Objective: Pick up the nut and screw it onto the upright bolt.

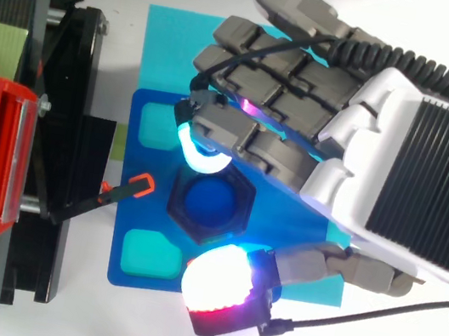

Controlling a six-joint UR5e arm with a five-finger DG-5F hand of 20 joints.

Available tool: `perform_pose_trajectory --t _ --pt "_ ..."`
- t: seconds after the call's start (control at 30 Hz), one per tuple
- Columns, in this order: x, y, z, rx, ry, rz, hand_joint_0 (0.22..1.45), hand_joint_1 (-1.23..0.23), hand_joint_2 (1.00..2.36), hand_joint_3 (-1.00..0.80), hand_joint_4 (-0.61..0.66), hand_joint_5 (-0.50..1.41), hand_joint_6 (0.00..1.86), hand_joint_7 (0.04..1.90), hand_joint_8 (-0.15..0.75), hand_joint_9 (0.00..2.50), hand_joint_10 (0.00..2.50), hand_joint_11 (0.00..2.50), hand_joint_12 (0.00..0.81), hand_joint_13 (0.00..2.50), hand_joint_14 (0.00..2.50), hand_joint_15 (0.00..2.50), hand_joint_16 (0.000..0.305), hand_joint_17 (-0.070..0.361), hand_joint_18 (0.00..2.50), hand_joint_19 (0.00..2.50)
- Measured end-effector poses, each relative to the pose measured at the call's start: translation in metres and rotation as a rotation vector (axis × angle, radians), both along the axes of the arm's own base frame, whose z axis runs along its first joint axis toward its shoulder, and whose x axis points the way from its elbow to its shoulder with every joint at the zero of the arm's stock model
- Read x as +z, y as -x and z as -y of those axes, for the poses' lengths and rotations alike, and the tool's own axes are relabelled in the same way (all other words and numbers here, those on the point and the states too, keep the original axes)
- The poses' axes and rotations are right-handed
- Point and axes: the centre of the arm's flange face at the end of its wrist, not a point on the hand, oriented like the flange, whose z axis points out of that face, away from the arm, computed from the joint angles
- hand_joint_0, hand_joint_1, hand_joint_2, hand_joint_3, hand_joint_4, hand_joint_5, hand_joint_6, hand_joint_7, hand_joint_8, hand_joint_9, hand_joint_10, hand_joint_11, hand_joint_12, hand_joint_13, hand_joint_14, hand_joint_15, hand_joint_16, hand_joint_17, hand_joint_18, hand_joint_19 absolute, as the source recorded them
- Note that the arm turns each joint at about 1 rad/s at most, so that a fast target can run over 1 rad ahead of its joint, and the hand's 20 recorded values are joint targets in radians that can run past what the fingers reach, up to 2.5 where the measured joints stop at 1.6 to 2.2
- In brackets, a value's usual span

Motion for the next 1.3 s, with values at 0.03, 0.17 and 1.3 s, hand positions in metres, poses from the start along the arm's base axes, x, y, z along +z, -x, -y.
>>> perform_pose_trajectory --t 0.03,0.17,1.3 --pt "-0.0001 0.0001 0.0008 0.001 0.001 -0.001 0.49 -0.26 1.0 -0.5 0.24 -0.05 0.5 1.33 0.282 0.64 0.0 0.0 0.313 0.57 0.0 0.0 0.033 0.073 0.18 0.0" --pt "-0.0005 0.0003 0.0031 0.003 0.002 -0.005 0.49 -0.26 1.0 -0.5 0.23 -0.04 0.52 1.34 0.282 0.7 0.0 0.0 0.302 0.61 0.0 0.0 0.031 0.07 0.24 0.0" --pt "0.0075 -0.0075 -0.0012 0.026 -0.017 0.074 0.46 -0.22 1.0 -0.5 0.21 -0.15 0.5 0.73 0.25 0.55 0.0 0.0 0.32 0.5 0.0 0.0 0.038 0.085 0.15 0.0"
